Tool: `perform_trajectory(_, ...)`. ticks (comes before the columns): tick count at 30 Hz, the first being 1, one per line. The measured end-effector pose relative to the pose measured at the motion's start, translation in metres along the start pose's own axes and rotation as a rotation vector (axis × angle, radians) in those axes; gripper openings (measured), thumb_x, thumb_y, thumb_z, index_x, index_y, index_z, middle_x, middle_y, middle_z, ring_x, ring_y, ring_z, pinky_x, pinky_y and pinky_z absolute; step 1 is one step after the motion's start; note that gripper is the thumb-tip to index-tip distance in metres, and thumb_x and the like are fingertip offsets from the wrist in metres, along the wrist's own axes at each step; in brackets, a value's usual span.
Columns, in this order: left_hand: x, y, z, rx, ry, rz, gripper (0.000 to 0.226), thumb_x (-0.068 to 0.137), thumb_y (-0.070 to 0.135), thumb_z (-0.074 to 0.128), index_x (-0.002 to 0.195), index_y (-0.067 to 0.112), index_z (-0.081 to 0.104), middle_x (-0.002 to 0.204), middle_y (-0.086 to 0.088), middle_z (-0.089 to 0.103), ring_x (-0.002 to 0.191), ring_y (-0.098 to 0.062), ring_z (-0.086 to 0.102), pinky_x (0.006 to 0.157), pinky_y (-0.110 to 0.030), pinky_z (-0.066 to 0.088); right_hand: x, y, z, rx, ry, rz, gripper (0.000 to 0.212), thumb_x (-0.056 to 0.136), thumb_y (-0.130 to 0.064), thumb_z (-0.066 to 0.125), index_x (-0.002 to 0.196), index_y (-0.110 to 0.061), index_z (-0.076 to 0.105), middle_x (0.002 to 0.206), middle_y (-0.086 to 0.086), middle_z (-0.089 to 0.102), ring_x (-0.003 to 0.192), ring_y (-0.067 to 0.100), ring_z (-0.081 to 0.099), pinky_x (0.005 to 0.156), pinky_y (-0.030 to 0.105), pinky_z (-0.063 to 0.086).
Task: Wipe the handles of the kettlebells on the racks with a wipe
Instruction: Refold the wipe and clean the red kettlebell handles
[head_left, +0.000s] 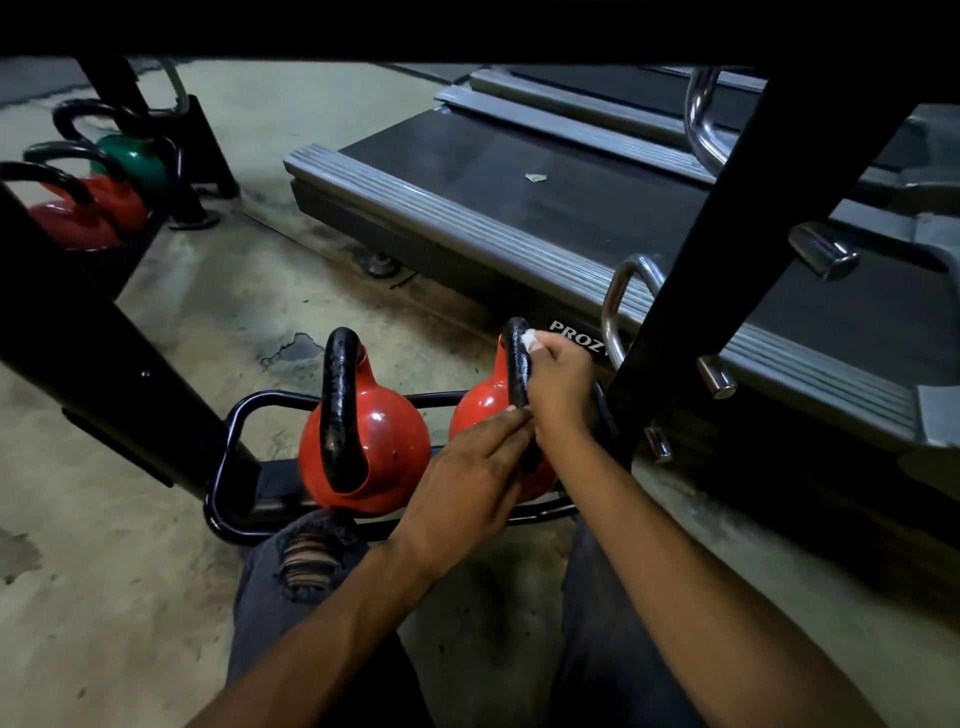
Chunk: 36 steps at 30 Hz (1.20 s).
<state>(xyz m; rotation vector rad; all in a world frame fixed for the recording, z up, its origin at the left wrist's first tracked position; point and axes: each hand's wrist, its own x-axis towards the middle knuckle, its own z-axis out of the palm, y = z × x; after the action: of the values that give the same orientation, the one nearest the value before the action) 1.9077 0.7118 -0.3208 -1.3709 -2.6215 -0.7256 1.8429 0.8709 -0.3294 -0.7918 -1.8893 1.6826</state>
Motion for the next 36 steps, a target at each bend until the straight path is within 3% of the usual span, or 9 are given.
perform_trajectory(3, -0.001, 0.003, 0.002, -0.019, 0.010, -0.017, 0.060, 0.094, 0.017, 0.052, 0.152, 0.012, 0.039, 0.160, -0.001, 0.034, 0.147, -0.014, 0.033, 0.121, -0.031, 0.030, 0.015, -0.013, 0.005, -0.393, -0.107, -0.312, 0.027, 0.098, -0.007, 0.049, 0.112, -0.006, 0.072, 0.113, 0.008, 0.073, 0.103, 0.019, 0.063, 0.091, 0.028, 0.044)
perform_trajectory(8, -0.009, 0.006, 0.009, -0.020, -0.007, -0.035, 0.068, 0.095, 0.016, 0.054, 0.158, 0.015, 0.028, 0.167, 0.002, 0.018, 0.151, -0.014, 0.023, 0.120, -0.034, 0.030, 0.070, -0.045, 0.013, -0.918, -0.610, -0.414, 0.030, 0.095, -0.017, 0.047, 0.084, -0.005, 0.071, 0.090, 0.013, 0.072, 0.089, 0.031, 0.066, 0.084, 0.043, 0.053)
perform_trajectory(12, -0.012, 0.006, 0.008, -0.038, -0.019, -0.024, 0.072, 0.093, 0.014, 0.055, 0.158, 0.016, 0.026, 0.167, 0.003, 0.015, 0.152, -0.015, 0.022, 0.121, -0.036, 0.030, 0.069, -0.069, 0.013, -1.377, -0.961, -0.716, 0.028, 0.095, -0.027, 0.047, 0.075, -0.019, 0.064, 0.088, 0.003, 0.067, 0.083, 0.023, 0.063, 0.078, 0.042, 0.055)
perform_trajectory(18, -0.013, 0.003, 0.009, -0.011, -0.040, -0.023, 0.073, 0.095, 0.017, 0.055, 0.160, 0.020, 0.021, 0.168, 0.004, 0.011, 0.152, -0.014, 0.021, 0.120, -0.038, 0.031, 0.056, -0.076, 0.011, -1.687, -1.068, -1.036, 0.039, 0.100, -0.041, 0.038, 0.103, -0.023, 0.072, 0.099, -0.002, 0.065, 0.104, 0.021, 0.059, 0.107, 0.047, 0.039)
perform_trajectory(22, -0.012, 0.001, 0.008, -0.005, -0.043, -0.012, 0.072, 0.094, 0.015, 0.055, 0.159, 0.017, 0.024, 0.168, 0.003, 0.011, 0.152, -0.015, 0.021, 0.120, -0.038, 0.029, 0.063, -0.066, -0.002, -1.397, -0.926, -0.883, 0.028, 0.095, -0.035, 0.039, 0.084, -0.025, 0.062, 0.093, -0.004, 0.060, 0.093, 0.023, 0.064, 0.077, 0.042, 0.054)
perform_trajectory(26, -0.012, 0.004, 0.008, -0.028, -0.027, -0.031, 0.070, 0.093, 0.014, 0.053, 0.158, 0.016, 0.027, 0.167, 0.002, 0.015, 0.152, -0.014, 0.021, 0.121, -0.036, 0.028, 0.032, -0.024, -0.020, -0.884, -0.430, -0.698, 0.031, 0.099, -0.023, 0.046, 0.119, -0.016, 0.069, 0.130, 0.006, 0.066, 0.119, 0.022, 0.062, 0.096, 0.041, 0.053)
perform_trajectory(30, -0.010, 0.004, 0.007, -0.025, -0.013, -0.033, 0.069, 0.091, 0.016, 0.054, 0.156, 0.015, 0.032, 0.166, 0.002, 0.022, 0.149, -0.016, 0.029, 0.121, -0.032, 0.028, 0.008, -0.011, -0.004, -0.509, -0.128, -0.133, 0.030, 0.099, -0.028, 0.050, 0.111, -0.007, 0.068, 0.108, 0.017, 0.071, 0.103, 0.033, 0.065, 0.085, 0.039, 0.048)
perform_trajectory(33, -0.010, 0.006, 0.006, -0.027, -0.015, -0.050, 0.068, 0.092, 0.016, 0.053, 0.157, 0.017, 0.031, 0.166, 0.005, 0.019, 0.150, -0.014, 0.028, 0.122, -0.029, 0.026, 0.011, -0.015, 0.002, 0.016, -0.103, 0.315, 0.033, 0.092, -0.032, 0.053, 0.087, -0.003, 0.068, 0.086, 0.021, 0.070, 0.085, 0.038, 0.070, 0.079, 0.045, 0.056)
perform_trajectory(36, -0.012, 0.007, 0.008, -0.048, -0.005, -0.051, 0.067, 0.094, 0.016, 0.053, 0.157, 0.018, 0.030, 0.167, 0.007, 0.017, 0.150, -0.013, 0.026, 0.122, -0.029, 0.026, 0.018, -0.021, -0.004, 0.409, -0.264, 0.604, 0.041, 0.103, -0.028, 0.036, 0.102, 0.005, 0.061, 0.079, 0.022, 0.062, 0.068, 0.035, 0.067, 0.061, 0.038, 0.062)
